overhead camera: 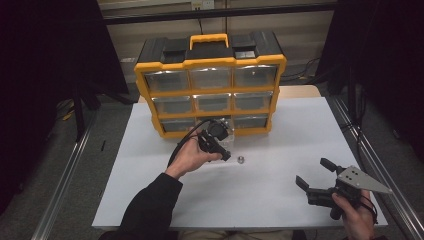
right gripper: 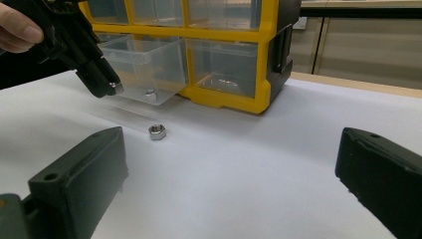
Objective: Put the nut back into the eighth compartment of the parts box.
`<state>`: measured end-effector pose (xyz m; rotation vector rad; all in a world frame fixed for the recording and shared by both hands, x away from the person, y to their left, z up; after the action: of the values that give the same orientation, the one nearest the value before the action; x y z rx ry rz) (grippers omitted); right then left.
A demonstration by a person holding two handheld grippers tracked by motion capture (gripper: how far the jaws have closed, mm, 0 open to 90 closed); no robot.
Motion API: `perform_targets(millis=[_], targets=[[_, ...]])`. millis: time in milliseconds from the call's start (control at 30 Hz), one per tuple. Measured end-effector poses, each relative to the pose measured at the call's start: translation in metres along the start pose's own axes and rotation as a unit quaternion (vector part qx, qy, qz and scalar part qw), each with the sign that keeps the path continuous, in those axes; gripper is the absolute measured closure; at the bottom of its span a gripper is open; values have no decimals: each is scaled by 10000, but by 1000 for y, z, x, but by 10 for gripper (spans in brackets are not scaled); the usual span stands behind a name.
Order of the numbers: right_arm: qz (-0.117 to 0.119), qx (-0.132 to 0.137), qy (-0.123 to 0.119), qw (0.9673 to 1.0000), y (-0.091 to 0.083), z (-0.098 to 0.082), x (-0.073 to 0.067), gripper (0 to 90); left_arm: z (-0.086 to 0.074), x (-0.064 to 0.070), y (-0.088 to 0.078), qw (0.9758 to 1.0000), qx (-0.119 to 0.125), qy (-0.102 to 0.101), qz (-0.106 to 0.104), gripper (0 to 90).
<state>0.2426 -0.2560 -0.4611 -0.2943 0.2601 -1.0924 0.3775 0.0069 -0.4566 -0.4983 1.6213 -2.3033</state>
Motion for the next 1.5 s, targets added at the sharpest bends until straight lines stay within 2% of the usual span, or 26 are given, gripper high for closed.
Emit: perform_targets(millis=[33,167,200,267,300,333,467,600,633,800,1067,1167,1233,1333,1400,1500], targets=[[-3,-3,-1,10000,0,0,0,0,0,0,-2,10000,6,-30,-9,703],[10,-5,-6,10000,0,0,0,0,1,0,-11,10000,9,80,5,702],[9,-3,-9,10000,0,0,0,0,2,1,-13,10000,70,11,-5,703],[-4,-7,0,10000,0,0,0,0,2,-1,-19,10000,38,84,32,703],[-5,-8,2,10000,0,0,0,0,2,-2,-21,10000,34,50,19,702],[-5,-4,-1,10000,0,0,0,0,2,-4,-23,9999,57,33,121,702],[-2,-10,-4,10000,0,0,0,0,4,-6,-32,9998,168,-13,58,702],[-3,-8,-3,10000,0,0,0,0,3,-10,-40,9999,-53,125,41,702],[-4,-6,-6,10000,0,0,0,0,4,-12,-41,10000,-32,69,62,702],[0,-10,-5,10000,0,0,0,0,5,-17,-49,9999,-60,109,-83,702],[8,-31,6,10000,0,-1,0,0,11,-32,-61,9998,109,-107,-150,702],[3,-27,8,10000,0,-1,0,0,13,-38,-60,9997,134,-122,-131,702],[6,-25,9,10000,0,-1,0,0,15,-41,-59,9995,227,-227,-74,702],[18,-26,14,10000,0,-1,0,0,17,-46,-58,9994,205,-257,-98,702],[15,-15,14,10000,0,0,0,0,18,-52,-57,9993,198,-308,8,702],[25,-18,15,10000,0,0,0,0,19,-56,-53,9992,164,-374,11,702]])
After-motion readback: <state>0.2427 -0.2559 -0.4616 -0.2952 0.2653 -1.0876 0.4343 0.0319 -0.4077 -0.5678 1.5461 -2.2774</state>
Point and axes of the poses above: each handheld gripper's, and its own axes: y roughly forward along the jaws, z roughly out of its top, x roughly to its right, the point moved 7 cm from there along y, roughly forward along the jaws, and after that the axes turned 7 degrees about -x, right-handed, at the moved point
